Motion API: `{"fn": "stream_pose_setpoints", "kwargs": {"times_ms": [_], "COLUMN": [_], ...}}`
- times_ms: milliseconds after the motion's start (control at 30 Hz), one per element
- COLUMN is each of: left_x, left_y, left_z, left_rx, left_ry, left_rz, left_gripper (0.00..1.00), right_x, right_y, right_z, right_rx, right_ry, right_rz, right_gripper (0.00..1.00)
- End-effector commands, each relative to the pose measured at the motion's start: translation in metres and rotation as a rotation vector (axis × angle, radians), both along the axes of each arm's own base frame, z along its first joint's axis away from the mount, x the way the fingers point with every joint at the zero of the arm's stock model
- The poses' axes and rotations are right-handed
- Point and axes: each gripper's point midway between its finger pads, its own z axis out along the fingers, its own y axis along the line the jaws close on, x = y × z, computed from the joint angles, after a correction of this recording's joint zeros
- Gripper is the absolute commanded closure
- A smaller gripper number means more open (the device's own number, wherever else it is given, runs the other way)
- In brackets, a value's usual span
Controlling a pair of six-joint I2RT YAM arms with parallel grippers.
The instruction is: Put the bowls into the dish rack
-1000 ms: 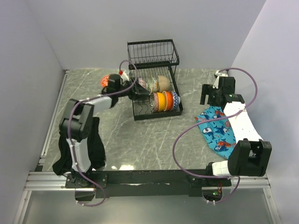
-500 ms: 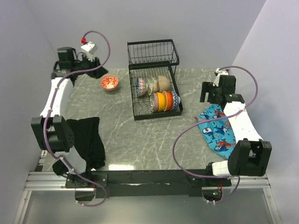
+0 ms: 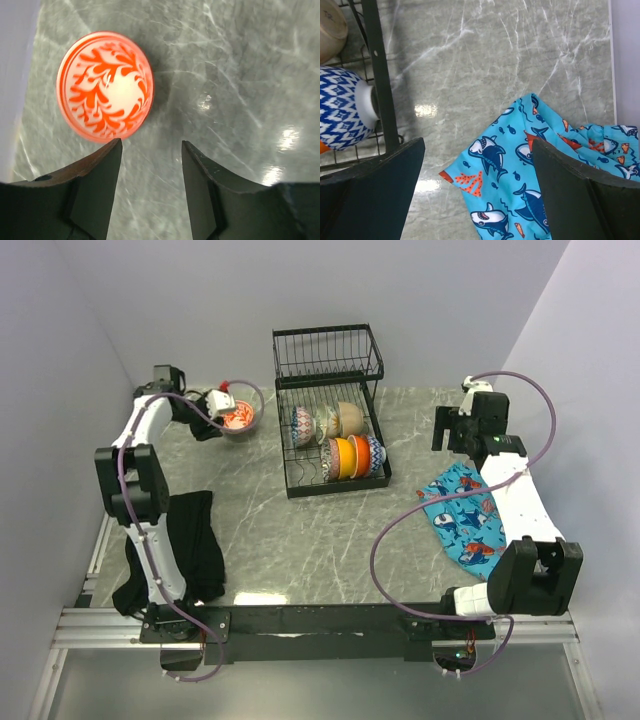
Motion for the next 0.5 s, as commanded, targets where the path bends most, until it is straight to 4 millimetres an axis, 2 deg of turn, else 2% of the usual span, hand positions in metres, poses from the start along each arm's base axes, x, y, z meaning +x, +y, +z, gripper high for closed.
{"fn": "stream_pose_setpoints", "kwargs": {"times_ms": [0, 33, 167, 200, 333, 467], "left_x": [0.022, 0.021, 0.032, 0.033, 0.045, 0.047], "left_y": [-0.01, -0.013, -0.015, -0.017, -0.022, -0.023], "left_z": [0.001, -0.007, -0.014, -0.023, -0.031, -0.045], "left_rx": [0.133, 0.137, 0.187, 0.185, 0.191, 0.195], "left_ry": [-0.147, -0.143, -0.184, -0.162, -0.171, -0.14], "left_rz": [-0.142, -0.145, -0.166, -0.172, -0.17, -0.172], "left_gripper": [0.44, 0.44, 0.45, 0.45, 0.46, 0.47], "right_x": [0.009, 0.01, 0.006, 0.006, 0.004, 0.004], "right_y": [-0.004, -0.004, -0.004, -0.004, -0.005, -0.009], "right_z": [0.013, 0.014, 0.009, 0.01, 0.009, 0.01], "right_rx": [-0.034, -0.036, -0.045, -0.045, -0.048, -0.069], "right_ry": [-0.041, -0.044, -0.034, -0.036, -0.028, -0.022], "right_rz": [-0.002, -0.003, 0.0, 0.0, 0.003, -0.014], "right_gripper": [0.04, 0.04, 0.04, 0.04, 0.04, 0.04]}}
